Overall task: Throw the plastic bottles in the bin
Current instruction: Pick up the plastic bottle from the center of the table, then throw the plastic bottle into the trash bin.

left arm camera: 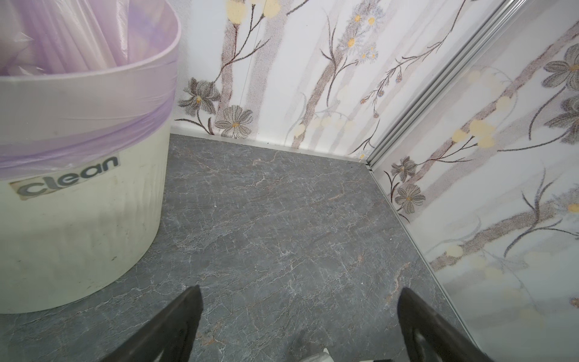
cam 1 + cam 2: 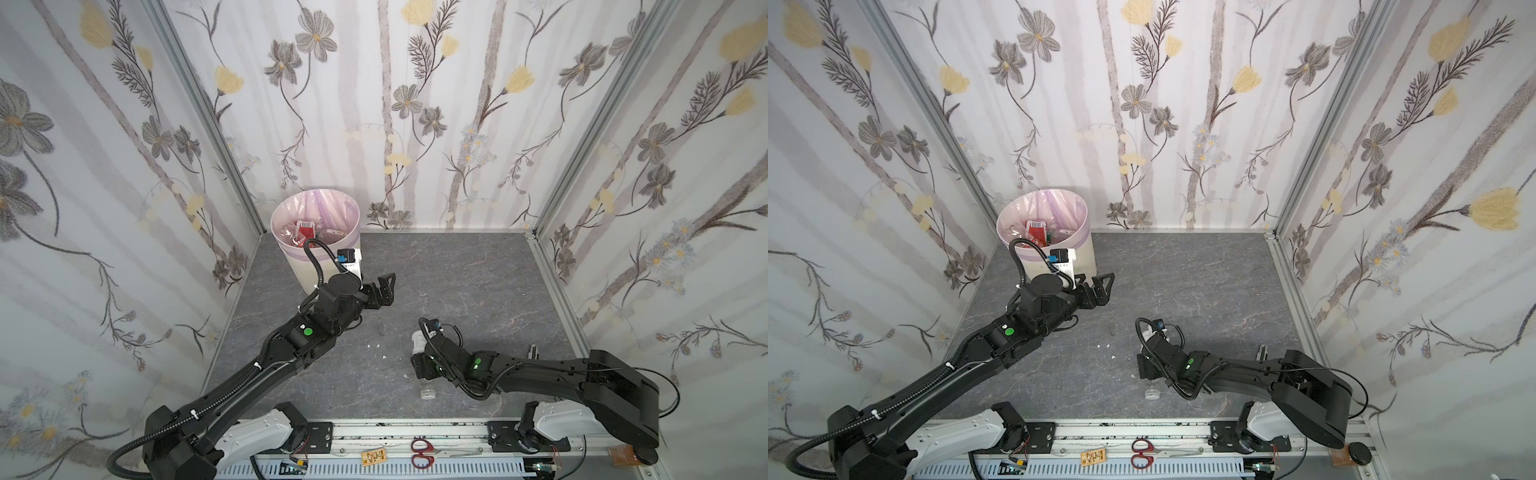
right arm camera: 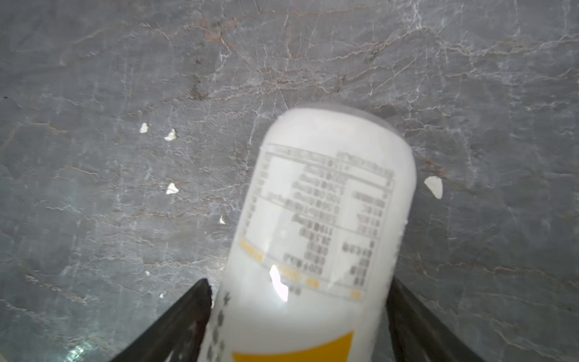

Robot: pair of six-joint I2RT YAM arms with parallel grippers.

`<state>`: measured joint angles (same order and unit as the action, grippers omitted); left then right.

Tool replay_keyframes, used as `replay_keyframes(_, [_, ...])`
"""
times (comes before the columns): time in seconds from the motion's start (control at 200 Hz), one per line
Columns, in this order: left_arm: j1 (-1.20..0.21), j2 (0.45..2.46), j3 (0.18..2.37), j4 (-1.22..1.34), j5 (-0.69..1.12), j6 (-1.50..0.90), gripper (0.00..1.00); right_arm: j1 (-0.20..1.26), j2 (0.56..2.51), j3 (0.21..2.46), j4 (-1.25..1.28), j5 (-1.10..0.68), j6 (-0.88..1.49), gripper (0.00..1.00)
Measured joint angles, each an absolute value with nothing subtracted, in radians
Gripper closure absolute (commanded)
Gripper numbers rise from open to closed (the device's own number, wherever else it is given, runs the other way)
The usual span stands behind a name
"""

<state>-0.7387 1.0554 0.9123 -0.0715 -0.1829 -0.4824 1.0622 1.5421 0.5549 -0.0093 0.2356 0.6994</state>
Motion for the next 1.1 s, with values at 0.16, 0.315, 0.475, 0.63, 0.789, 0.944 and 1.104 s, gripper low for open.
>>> replay_keyframes(0.16, [-0.739,1.029,0.91,-0.07,-0.184,-0.482,0.0,1.063,1.578,0.599,-0.032,0.261,0.697,0.39])
replay_keyframes(0.315, [-0.739,0.994,0.923,-0.071,-0.2,-0.48,0.0,1.058,1.556,0.744,-0.1,0.304,0.634,0.39])
replay_keyframes(0.475, [-0.722,0.951,1.001,-0.081,-0.236,-0.457,0.0,1.023,1.512,0.986,-0.096,0.345,0.514,0.38])
replay_keyframes(0.63, [-0.684,0.927,1.118,-0.082,-0.264,-0.427,0.0,1.002,1.499,1.211,-0.035,0.378,0.36,0.4])
replay_keyframes(0.789, [-0.657,0.906,1.18,-0.087,-0.293,-0.396,0.0,0.99,1.534,1.388,0.136,0.38,0.196,0.39])
replay_keyframes(0.944, [-0.638,0.871,1.184,-0.091,-0.32,-0.392,0.0,0.974,1.601,1.464,0.34,0.347,0.067,0.37])
replay_keyframes(1.104, [-0.627,0.847,1.184,-0.106,-0.34,-0.372,0.0,0.953,1.718,1.571,0.523,0.274,-0.01,0.37])
